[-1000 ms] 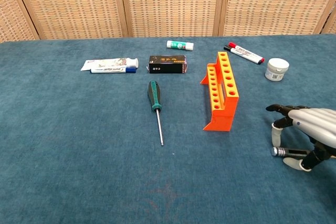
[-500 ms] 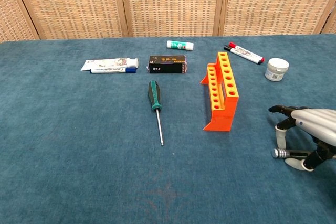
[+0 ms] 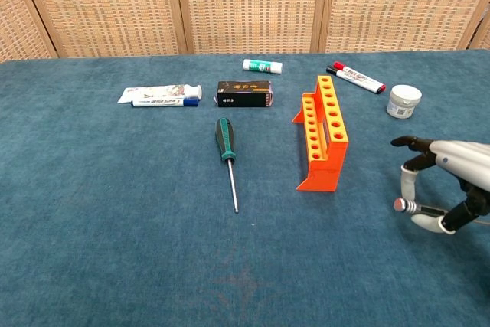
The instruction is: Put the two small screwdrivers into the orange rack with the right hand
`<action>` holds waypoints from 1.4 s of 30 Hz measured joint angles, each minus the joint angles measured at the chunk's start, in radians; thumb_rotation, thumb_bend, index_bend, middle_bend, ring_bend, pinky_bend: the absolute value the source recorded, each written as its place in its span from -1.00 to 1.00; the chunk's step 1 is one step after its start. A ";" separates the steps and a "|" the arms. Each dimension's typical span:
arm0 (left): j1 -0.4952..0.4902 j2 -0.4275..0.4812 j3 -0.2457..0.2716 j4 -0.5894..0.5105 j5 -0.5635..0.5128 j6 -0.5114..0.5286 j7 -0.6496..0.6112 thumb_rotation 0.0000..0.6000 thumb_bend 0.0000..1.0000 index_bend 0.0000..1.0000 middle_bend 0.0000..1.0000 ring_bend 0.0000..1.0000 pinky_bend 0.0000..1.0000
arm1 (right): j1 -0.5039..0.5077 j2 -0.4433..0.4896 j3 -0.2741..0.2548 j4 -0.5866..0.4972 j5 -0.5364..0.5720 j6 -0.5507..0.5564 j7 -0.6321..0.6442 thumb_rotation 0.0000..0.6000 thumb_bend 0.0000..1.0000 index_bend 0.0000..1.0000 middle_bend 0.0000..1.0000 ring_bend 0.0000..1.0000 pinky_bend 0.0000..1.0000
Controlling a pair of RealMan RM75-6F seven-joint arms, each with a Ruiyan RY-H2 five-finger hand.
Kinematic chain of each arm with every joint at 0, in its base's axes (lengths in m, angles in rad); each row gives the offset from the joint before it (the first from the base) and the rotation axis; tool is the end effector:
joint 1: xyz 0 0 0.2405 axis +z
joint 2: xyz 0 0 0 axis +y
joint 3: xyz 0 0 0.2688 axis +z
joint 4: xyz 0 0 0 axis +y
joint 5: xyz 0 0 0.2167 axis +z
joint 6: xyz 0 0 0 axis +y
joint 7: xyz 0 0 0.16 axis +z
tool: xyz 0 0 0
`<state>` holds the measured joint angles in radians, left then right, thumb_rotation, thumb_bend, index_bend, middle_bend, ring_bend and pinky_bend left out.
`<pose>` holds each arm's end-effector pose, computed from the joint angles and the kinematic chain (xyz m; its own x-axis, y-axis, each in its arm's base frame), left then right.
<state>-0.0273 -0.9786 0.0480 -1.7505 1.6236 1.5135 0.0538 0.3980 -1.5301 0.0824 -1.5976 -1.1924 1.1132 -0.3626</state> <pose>-0.3058 0.1571 0.1741 0.4521 0.0894 0.8875 0.8916 -0.0741 -0.4468 -0.2390 -0.2704 -0.0232 0.3474 -0.3353 0.8757 -0.9373 -0.1519 0.3136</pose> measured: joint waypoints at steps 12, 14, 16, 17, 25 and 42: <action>0.006 0.009 0.002 -0.002 0.009 0.014 -0.021 1.00 -1.00 -1.00 -1.00 -1.00 -1.00 | -0.020 0.167 0.078 -0.193 -0.082 0.035 0.326 1.00 -0.24 0.22 -1.00 -1.00 -0.90; 0.006 0.012 0.003 -0.002 0.012 0.015 -0.026 1.00 -1.00 -1.00 -1.00 -1.00 -1.00 | -0.024 0.206 0.096 -0.234 -0.105 0.042 0.408 1.00 -0.24 0.22 -1.00 -1.00 -0.89; 0.006 0.014 0.004 -0.002 0.013 0.015 -0.029 1.00 -1.00 -1.00 -1.00 -1.00 -1.00 | -0.026 0.237 0.111 -0.263 -0.128 0.048 0.480 1.00 -0.24 0.23 -1.00 -1.00 -0.89; 0.006 0.014 0.004 -0.003 0.013 0.015 -0.031 1.00 -1.00 -1.00 -1.00 -1.00 -1.00 | -0.027 0.255 0.120 -0.279 -0.145 0.051 0.527 1.00 -0.24 0.23 -1.00 -1.00 -0.89; 0.006 0.021 0.003 -0.001 0.011 0.017 -0.045 1.00 -1.00 -1.00 -1.00 -1.00 -1.00 | 0.001 0.315 0.172 -0.322 -0.241 0.054 0.749 1.00 -0.24 0.23 -0.99 -1.00 -0.89; 0.002 0.026 -0.002 -0.002 -0.004 0.008 -0.060 1.00 -1.00 -1.00 -1.00 -1.00 -1.00 | 0.130 0.241 0.239 -0.257 -0.177 -0.026 0.986 1.00 -0.24 0.24 -0.96 -1.00 -0.89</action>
<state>-0.0250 -0.9528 0.0463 -1.7528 1.6191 1.5211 -0.0059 0.5282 -1.2887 0.3212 -1.8542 -1.3695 1.0876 0.6229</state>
